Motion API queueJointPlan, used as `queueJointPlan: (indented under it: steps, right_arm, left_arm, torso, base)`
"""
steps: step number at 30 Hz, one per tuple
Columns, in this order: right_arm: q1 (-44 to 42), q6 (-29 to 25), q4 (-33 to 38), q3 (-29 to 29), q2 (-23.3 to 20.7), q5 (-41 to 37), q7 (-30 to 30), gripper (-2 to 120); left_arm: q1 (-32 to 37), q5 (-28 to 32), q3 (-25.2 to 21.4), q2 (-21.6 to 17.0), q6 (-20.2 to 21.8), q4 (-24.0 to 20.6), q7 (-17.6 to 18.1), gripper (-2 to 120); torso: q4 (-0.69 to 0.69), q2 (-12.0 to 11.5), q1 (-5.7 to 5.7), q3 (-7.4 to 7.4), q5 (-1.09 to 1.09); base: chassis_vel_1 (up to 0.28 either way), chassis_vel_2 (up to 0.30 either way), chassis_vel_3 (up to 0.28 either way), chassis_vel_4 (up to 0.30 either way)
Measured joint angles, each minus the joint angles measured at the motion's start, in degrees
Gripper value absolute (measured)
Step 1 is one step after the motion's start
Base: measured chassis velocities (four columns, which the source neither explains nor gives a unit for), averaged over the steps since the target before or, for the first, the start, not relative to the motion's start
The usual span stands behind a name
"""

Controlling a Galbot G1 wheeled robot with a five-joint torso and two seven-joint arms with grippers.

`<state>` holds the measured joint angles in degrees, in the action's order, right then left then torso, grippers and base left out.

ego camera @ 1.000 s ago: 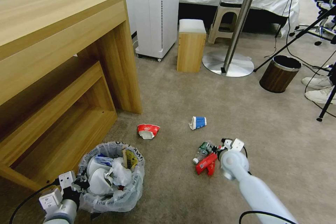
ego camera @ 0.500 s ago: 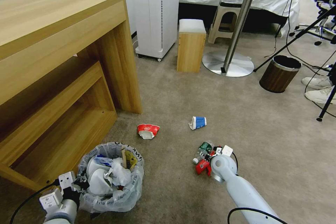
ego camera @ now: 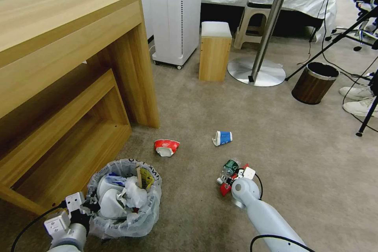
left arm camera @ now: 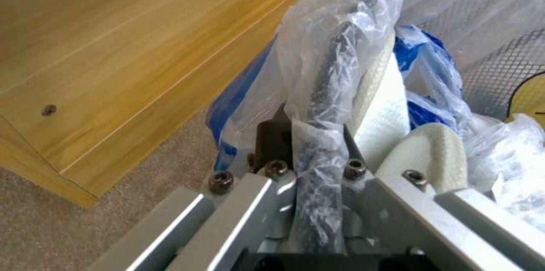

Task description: Pick up the trash bin and place the garbage on the floor into it.

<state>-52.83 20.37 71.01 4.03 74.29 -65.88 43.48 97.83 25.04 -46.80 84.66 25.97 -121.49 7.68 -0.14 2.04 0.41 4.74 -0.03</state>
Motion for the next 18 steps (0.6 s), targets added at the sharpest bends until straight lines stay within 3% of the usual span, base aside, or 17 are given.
queueJointPlan:
  steps: [11,14,17,18]
  right_arm:
    - [1.0,-0.7,-3.8,-0.8,1.2,2.6,-1.5,96]
    - [1.1,-0.7,-3.8,-0.8,1.2,2.7,-1.5,93]
    - [1.1,-0.9,-4.1,-1.0,0.9,3.8,-1.7,76]
    - [1.1,-0.9,-4.1,-1.0,0.9,3.8,-1.7,76]
  left_arm:
    - [0.3,0.1,-0.2,-0.1,-0.5,0.1,0.0,1]
    - [0.3,0.1,-0.2,0.0,-0.6,0.2,0.0,1]
    - [0.2,0.0,-0.1,0.1,-1.0,0.6,0.0,1]
    - [0.2,0.0,-0.1,0.1,-1.0,0.6,0.0,1]
  torso:
    - [0.00,0.0,0.00,0.00,0.00]
    - [0.00,0.0,0.00,0.00,0.00]
    - [0.00,0.0,0.00,0.00,0.00]
    - [0.00,0.0,0.00,0.00,0.00]
  base:
    - [0.000,0.000,0.000,0.000]
    - [0.000,0.000,0.000,0.000]
    - [0.000,0.000,0.000,0.000]
    - [0.000,0.000,0.000,0.000]
